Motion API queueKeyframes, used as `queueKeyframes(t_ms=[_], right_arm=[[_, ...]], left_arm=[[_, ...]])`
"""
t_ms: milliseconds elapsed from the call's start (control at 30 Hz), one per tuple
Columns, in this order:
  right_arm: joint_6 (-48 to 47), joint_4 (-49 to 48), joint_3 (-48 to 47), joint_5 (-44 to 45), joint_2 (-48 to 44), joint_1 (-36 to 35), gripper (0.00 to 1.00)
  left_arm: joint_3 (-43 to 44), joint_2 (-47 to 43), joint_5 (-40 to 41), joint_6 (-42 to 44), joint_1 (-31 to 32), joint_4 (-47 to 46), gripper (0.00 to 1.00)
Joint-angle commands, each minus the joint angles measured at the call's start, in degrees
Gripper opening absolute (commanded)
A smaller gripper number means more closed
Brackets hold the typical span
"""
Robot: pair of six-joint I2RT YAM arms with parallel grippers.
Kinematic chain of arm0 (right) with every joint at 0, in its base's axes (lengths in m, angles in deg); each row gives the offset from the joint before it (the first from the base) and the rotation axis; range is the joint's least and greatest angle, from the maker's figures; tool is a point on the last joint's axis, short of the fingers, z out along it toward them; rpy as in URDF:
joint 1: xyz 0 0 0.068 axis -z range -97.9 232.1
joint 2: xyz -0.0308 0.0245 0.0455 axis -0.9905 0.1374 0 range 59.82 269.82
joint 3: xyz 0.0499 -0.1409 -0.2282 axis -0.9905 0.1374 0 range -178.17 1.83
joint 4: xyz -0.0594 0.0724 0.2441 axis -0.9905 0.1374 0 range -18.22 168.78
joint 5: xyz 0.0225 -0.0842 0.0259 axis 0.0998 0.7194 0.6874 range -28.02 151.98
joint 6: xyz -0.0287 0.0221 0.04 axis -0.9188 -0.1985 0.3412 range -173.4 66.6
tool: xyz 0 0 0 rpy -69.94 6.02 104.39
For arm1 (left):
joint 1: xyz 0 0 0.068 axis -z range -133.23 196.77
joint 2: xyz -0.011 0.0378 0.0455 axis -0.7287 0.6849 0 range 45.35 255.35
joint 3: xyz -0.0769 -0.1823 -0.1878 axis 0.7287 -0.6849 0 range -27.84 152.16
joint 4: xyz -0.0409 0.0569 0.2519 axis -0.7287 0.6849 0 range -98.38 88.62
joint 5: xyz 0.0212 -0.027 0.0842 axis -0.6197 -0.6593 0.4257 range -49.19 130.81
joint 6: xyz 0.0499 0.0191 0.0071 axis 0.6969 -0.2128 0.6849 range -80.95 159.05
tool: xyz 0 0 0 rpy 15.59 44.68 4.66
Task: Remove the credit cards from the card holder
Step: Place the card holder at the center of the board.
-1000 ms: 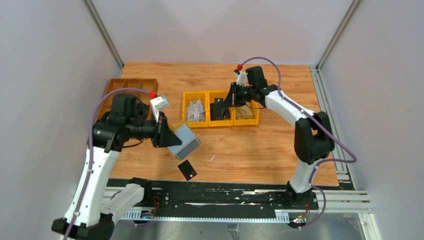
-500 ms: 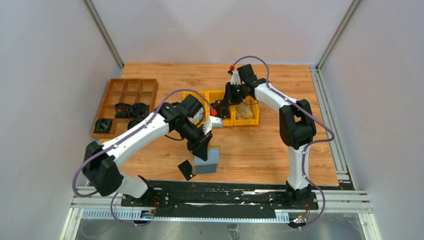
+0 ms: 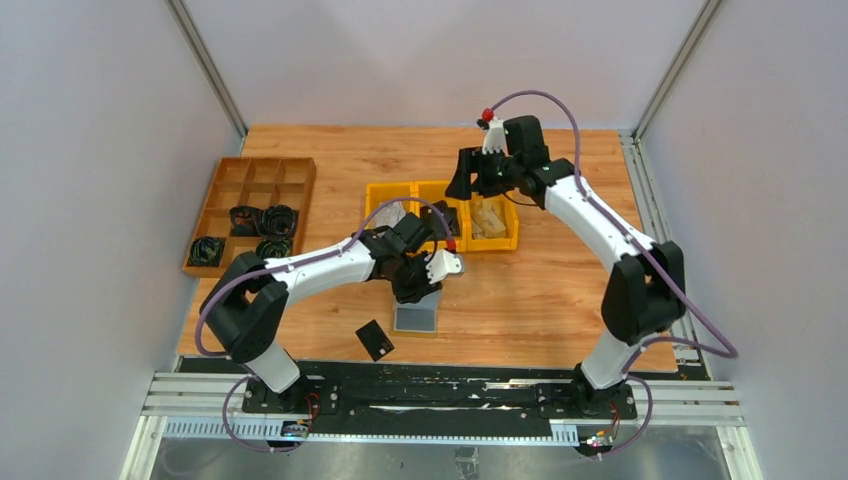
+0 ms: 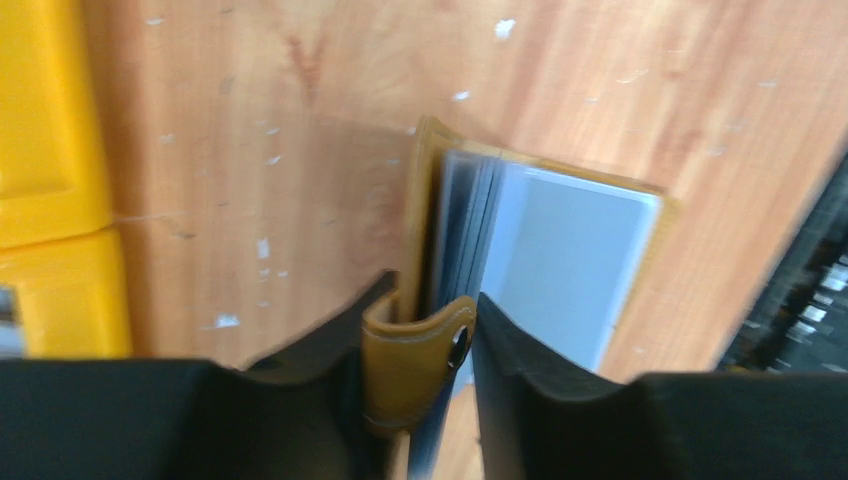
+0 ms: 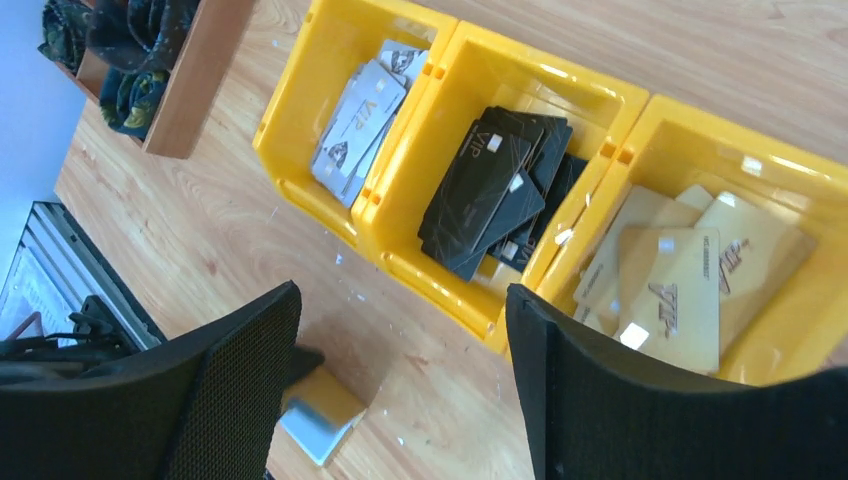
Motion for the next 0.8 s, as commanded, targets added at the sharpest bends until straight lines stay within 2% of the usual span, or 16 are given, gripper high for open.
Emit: queueKeyframes(t_ms=[0,167,467,533,667,767], right_arm=[[0.91,-2.14,8.08,1.83,-7.18,1.14,0.78],[4.10,-4.84,17.88,2.29,-15.43,1.29,0.79],[6.14,-1.07,25.24,4.28,-25.24,1.29,0.82],[6.72,-0.29,26.60,4.70,-27.61,1.29,0.83],[7.42,1.25,29.62,5.81,-32.51,1.30,0.83],[6.97,1.70,32.15,8.79,-36.62,1.24,0.84]], left_arm=[[-6.50,-6.30,10.17,5.47,1.02,-18.66,0.44],[-10.37,-10.38,12.52,8.82,2.71,-19.54,0.45],[-17.03,-16.54,1.05,7.05,8.20,-7.11,0.52],[-19.49,-16.36,0.95,7.68,9.15,-7.90,0.65],[-21.63,-15.67,2.29,7.34,9.99,-8.94,0.67],[-20.39,-17.73,5.83,5.86,9.84,-6.90,0.78]])
